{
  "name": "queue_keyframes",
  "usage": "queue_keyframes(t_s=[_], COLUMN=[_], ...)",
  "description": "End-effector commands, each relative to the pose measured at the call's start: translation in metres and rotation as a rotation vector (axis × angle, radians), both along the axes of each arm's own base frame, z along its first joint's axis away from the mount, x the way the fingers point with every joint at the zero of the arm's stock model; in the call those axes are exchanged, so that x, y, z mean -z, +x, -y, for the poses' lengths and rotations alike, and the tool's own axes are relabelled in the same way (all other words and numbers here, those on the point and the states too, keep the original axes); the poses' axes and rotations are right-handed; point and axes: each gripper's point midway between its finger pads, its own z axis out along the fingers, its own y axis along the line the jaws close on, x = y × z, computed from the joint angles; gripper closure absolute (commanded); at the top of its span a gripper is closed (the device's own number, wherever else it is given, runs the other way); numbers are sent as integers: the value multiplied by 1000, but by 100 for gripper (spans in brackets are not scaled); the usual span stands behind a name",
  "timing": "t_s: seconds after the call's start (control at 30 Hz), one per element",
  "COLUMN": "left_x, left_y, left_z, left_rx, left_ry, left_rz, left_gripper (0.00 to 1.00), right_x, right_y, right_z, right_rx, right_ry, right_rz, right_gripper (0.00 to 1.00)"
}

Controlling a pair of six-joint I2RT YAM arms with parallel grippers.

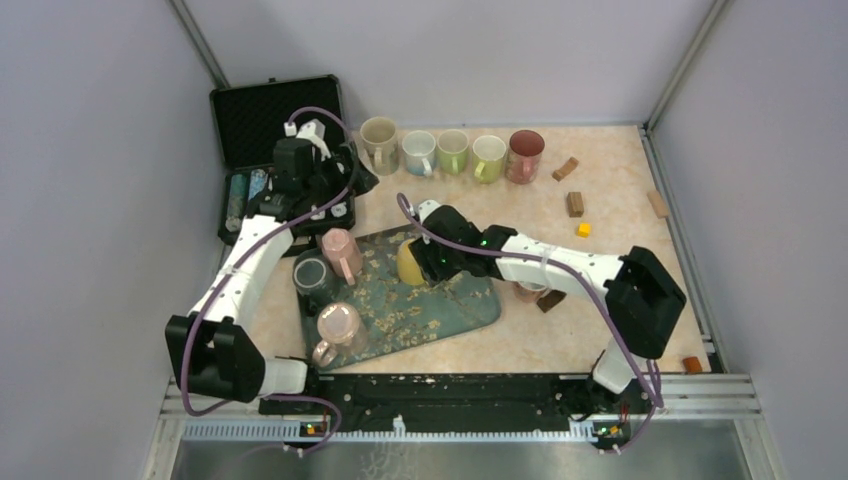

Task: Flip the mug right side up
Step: Turn over the cup on the tray.

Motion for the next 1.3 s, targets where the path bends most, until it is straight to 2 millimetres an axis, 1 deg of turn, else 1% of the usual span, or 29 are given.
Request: queue_keyframes(t_s=[0.0, 0.17, 0.37, 0.47, 0.7, 0.9, 1.07, 1.2, 1.27], left_x=[-21, -20, -19, -17, -14, -12, -11, -11, -11], left_y=[-1, -2, -1, -1, 0, -1, -3, -5, -7], left_z=[-7, -14, -15, -15, -13, -10, -7, -3, -1], left_rx=[-13, -33, -34, -33, -22, -8, 9, 28, 39], left_ry=[-38, -39, -41, -44, -50, -56, -66, -81, -87], left_rz=[80, 84, 81, 74, 67, 63, 61, 62, 64], left_gripper=[1, 1, 2, 2, 1, 2, 2, 2, 2], right_x=[-16, -7, 3, 10, 17, 17, 16, 15, 11], right_y=[15, 20, 19, 18, 22, 24, 25, 26, 26], right_z=[-26, -30, -32, -33, -37, -39, -40, -40, -40], right_rx=[-34, -42, -49, -49, -46, -39, -29, -18, -9], right_ry=[28, -15, -38, -46, -51, -46, -41, -32, -22], right_rz=[69, 71, 61, 54, 53, 59, 63, 61, 65], right_gripper=[48, 53, 58, 62, 65, 72, 84, 100, 100])
